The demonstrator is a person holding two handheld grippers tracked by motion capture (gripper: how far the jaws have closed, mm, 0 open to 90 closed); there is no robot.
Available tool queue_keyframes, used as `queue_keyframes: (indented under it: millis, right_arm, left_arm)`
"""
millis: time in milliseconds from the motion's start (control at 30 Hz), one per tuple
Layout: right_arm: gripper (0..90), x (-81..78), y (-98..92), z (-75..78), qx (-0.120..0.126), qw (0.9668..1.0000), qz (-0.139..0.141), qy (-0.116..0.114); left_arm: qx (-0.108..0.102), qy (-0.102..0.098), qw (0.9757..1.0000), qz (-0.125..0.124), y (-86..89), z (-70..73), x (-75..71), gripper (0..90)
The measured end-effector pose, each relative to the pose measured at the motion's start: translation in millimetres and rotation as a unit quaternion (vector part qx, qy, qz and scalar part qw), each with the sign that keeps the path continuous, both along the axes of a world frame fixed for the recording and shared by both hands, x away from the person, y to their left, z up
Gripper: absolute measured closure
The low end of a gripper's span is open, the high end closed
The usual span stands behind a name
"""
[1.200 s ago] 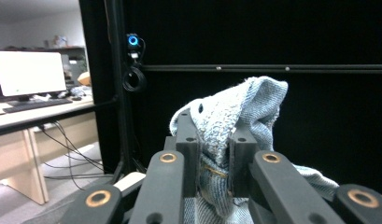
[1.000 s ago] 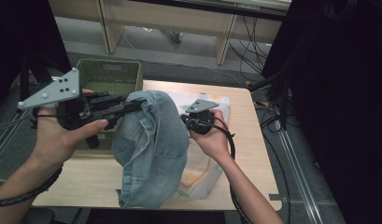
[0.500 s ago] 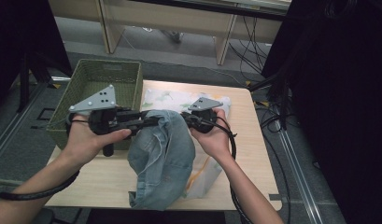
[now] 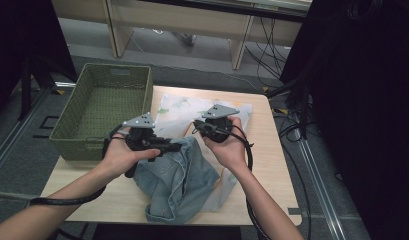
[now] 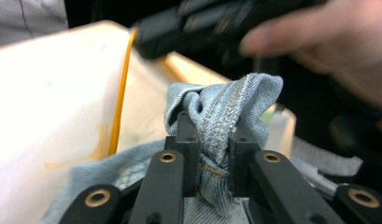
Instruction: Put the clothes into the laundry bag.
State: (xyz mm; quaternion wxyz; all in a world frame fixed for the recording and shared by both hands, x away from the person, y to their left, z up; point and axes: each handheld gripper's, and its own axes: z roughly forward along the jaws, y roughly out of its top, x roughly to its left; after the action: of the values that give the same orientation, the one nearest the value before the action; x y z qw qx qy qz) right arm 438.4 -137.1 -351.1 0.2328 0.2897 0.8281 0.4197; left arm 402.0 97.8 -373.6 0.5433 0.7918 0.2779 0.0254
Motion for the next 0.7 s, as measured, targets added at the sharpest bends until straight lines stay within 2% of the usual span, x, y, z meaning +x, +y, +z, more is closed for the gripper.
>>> queue_keyframes:
  millis: [167,267,300,333,433,467,500,533,600,700]
  right_arm:
    - [90.0,-0.8,1.5,-1.1,-0.004,1.0000,0.006,0.002]
    - [90.0,-1.8,3.3,-4.4,-0.010,0.9999,0.011,0.003]
    - [90.0,-1.9,3.6,-5.3,-0.011,0.9998,0.012,0.005]
    - [90.0,-2.3,3.9,-6.8,-0.014,0.9998,0.013,0.007]
    - [90.0,-3.4,3.6,-10.2,-0.016,0.9997,0.011,0.014]
    - [90.0,-2.9,2.7,-11.3,-0.020,0.9996,0.014,0.012]
    - [90.0,-2.8,2.0,-12.4,-0.020,0.9996,0.014,0.014]
    - [90.0,-3.1,1.3,-13.1,-0.021,0.9996,0.011,0.017]
    - [90.0,-1.8,-1.0,-13.7,-0.020,0.9996,0.010,0.018]
    - [90.0,-1.5,-1.8,-13.4,-0.023,0.9996,0.009,0.016]
  left_arm:
    - [0.053,0.009,0.9985,0.007,-20.6,-30.4,11.0,78.3]
    - [0.092,0.001,0.9957,0.014,-32.8,-44.9,15.9,78.1]
    - [0.108,-0.004,0.9939,0.019,-37.4,-51.2,18.7,78.0]
    - [0.118,0.000,0.9928,0.021,-40.0,-56.1,21.1,77.7]
    - [0.122,0.009,0.9922,0.025,-43.8,-66.7,26.0,76.5]
    - [0.119,0.013,0.9925,0.022,-43.5,-68.0,26.6,75.3]
    - [0.106,0.013,0.9940,0.026,-42.0,-67.9,25.9,72.7]
    - [0.095,0.006,0.9951,0.026,-39.7,-66.0,24.0,68.8]
    - [0.091,-0.014,0.9953,0.030,-34.7,-59.3,19.2,50.9]
    - [0.083,-0.049,0.9945,0.040,-19.7,-41.5,7.3,43.1]
